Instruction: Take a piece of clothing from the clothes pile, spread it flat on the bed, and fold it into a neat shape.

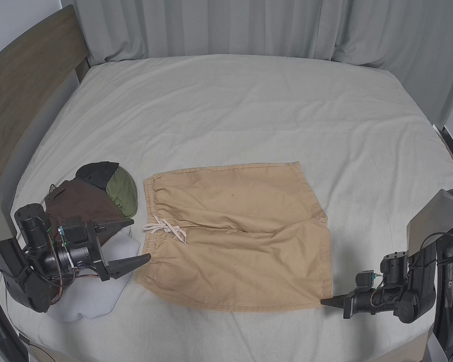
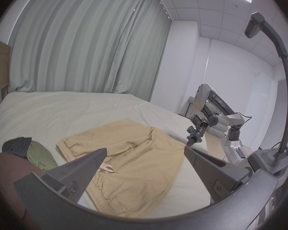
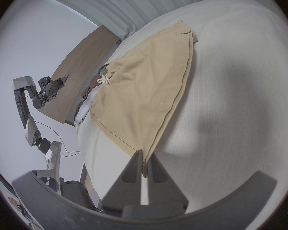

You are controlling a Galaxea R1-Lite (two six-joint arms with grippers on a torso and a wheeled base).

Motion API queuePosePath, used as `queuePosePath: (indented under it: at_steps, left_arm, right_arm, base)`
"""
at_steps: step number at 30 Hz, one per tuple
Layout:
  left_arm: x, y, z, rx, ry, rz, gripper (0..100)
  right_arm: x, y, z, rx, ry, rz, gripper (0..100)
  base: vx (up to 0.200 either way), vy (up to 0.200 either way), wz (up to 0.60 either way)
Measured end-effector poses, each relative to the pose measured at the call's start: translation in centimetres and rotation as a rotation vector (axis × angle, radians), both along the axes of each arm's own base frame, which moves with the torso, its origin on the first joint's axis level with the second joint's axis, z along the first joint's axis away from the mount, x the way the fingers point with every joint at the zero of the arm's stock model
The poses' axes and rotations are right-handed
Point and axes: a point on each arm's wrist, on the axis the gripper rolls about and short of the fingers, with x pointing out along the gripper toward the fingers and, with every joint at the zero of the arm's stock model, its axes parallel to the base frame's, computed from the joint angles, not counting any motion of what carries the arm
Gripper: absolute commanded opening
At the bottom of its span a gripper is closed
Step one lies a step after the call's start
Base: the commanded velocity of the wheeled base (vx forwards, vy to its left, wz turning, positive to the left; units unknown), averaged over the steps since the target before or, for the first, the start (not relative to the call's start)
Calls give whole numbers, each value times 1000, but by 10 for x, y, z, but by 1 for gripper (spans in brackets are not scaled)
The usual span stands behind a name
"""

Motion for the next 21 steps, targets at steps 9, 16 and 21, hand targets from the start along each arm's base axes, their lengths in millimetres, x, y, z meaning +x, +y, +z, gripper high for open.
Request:
queuePosePath:
  at_steps: [9, 16, 21]
  left_arm:
    - [1, 9, -16, -39, 127, 43, 100]
    - [3, 18, -29, -103, 268, 92, 100]
    - [3, 24, -38, -130, 338, 123, 100]
  right_arm:
    - [1, -1, 2, 1, -8, -3, 0]
    - [1, -1, 2, 2, -11, -2, 0]
    - [1, 0, 2, 1, -11, -1, 0]
  base:
    - [0, 0, 0]
    - [0, 0, 0]
    - [0, 0, 0]
